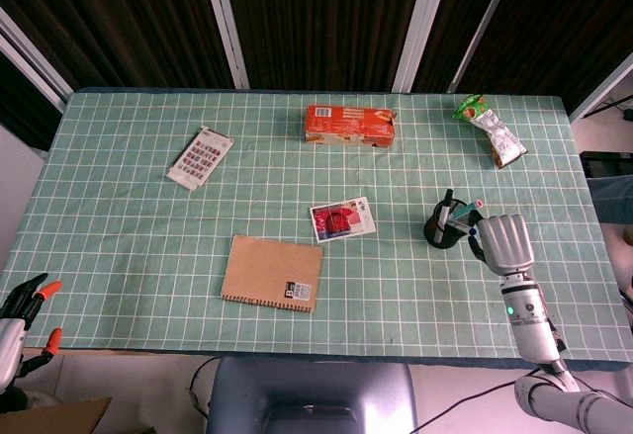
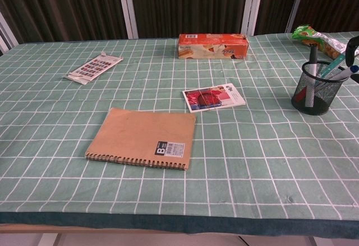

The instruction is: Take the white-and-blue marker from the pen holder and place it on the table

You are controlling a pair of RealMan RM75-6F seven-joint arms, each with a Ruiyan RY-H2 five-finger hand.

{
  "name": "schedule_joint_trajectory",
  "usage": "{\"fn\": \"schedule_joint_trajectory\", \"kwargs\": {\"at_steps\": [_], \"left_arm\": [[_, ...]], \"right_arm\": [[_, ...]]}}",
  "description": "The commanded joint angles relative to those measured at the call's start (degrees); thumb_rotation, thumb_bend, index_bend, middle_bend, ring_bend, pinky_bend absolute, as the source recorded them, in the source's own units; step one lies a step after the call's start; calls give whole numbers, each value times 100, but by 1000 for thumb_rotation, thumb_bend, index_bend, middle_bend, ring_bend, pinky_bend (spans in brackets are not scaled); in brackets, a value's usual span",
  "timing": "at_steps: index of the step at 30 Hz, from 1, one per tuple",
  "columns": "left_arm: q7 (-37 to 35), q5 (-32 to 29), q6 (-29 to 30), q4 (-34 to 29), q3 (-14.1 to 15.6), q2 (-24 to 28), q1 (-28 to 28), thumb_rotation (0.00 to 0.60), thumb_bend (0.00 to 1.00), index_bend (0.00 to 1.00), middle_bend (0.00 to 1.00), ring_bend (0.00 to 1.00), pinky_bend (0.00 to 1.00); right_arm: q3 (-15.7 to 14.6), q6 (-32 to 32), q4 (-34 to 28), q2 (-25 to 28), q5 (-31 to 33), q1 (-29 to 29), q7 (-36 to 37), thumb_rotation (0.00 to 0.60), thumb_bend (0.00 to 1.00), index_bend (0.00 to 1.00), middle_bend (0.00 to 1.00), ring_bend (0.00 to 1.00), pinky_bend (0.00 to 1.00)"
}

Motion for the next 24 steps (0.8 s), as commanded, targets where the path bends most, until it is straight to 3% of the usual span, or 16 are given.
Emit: {"fn": "schedule_joint_trajectory", "kwargs": {"at_steps": [1, 14, 20, 24], "left_arm": [[-3, 0, 4, -1, -1, 1, 2, 600, 441, 186, 50, 76, 374], [-10, 11, 18, -7, 8, 4, 18, 600, 441, 186, 50, 76, 374], [-12, 17, 18, -9, 13, 5, 21, 600, 441, 185, 50, 77, 375], [-15, 3, 9, -9, 7, 7, 18, 600, 441, 186, 50, 78, 375]], "right_arm": [[0, 9, 20, -8, -12, -2, 43, 600, 515, 630, 1000, 1000, 1000], [-4, 48, 87, -29, -42, -11, 98, 600, 596, 669, 1000, 1000, 1000], [26, 205, 37, 3, -114, -39, 136, 600, 878, 780, 1000, 1000, 1000], [45, 480, -160, 91, -259, -99, 127, 600, 979, 821, 1000, 1000, 1000]]}}
